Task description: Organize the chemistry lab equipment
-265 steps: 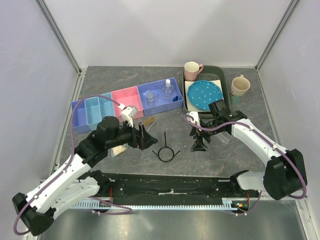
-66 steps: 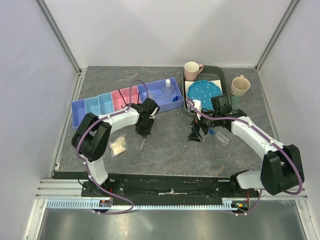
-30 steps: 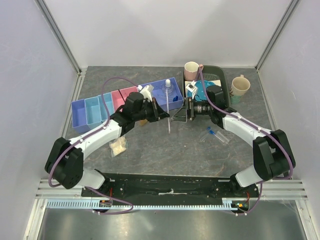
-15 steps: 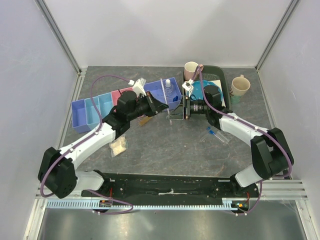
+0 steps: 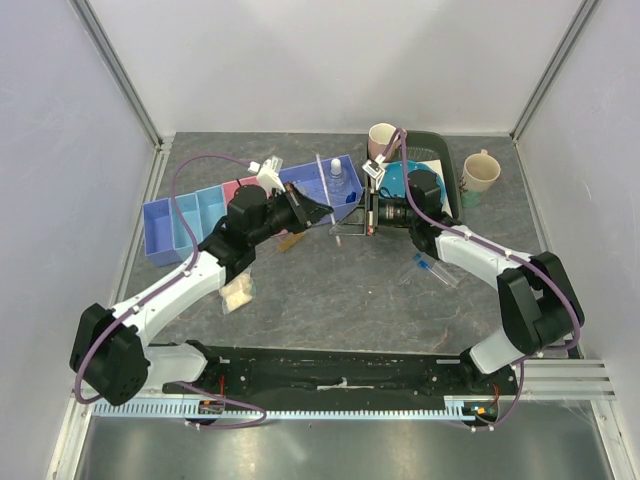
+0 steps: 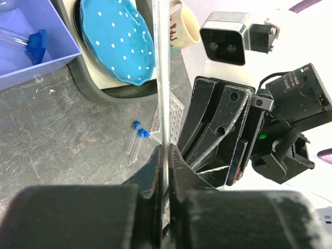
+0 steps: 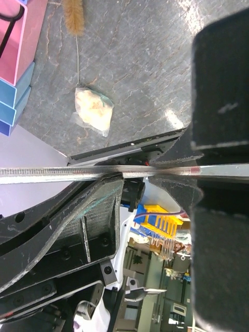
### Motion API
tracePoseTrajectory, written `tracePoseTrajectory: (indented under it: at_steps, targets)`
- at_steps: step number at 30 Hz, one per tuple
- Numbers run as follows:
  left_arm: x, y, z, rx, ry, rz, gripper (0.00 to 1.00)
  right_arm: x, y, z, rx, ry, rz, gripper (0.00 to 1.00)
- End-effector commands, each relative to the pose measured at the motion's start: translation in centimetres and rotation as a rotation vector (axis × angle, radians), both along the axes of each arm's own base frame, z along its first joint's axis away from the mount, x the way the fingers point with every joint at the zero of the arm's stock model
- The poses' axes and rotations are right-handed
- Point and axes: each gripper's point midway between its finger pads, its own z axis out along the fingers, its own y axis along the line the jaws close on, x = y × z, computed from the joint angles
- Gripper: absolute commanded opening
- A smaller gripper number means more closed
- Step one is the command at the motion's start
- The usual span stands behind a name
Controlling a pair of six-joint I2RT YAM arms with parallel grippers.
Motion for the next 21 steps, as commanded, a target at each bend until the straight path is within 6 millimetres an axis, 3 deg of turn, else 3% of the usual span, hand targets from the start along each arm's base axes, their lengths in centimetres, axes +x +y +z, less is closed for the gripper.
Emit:
tracePoseTrajectory:
  at_steps: [1,6,10,17,20,21]
  targets:
    - [0.2,0.5,3.3,-0.101,-0.060,0.050,0.15,0.3,0.6,2.0,0.061,-0.021,0.008,0.05]
    - [0.4,0.6,3.3,-0.125,-0.040,0.068,0.42,0.3,0.8,2.7,0.087,-0.028,0.013,0.04]
    - [0.4,0.1,2.6,-0.168,0.007,0.059,0.48,0.2,0.9,3.1,0.098,-0.038,0.020,0.03]
    - [0.7,-0.4,2.6,-0.200,0.024,0.055,0.49,-0.3,1.2,3.2,0.101,-0.049,0.034,0.03]
    - [0.7,-0.3,3.1,-0.206,0.012,0.057,0.43,-0.2,1.2,3.1,0.100,-0.052,0.031,0.03]
    - [0.7,-0.3,3.1,-0.204,0.009,0.055,0.35,-0.3,1.3,3.1,0.100,-0.053,0.034,0.03]
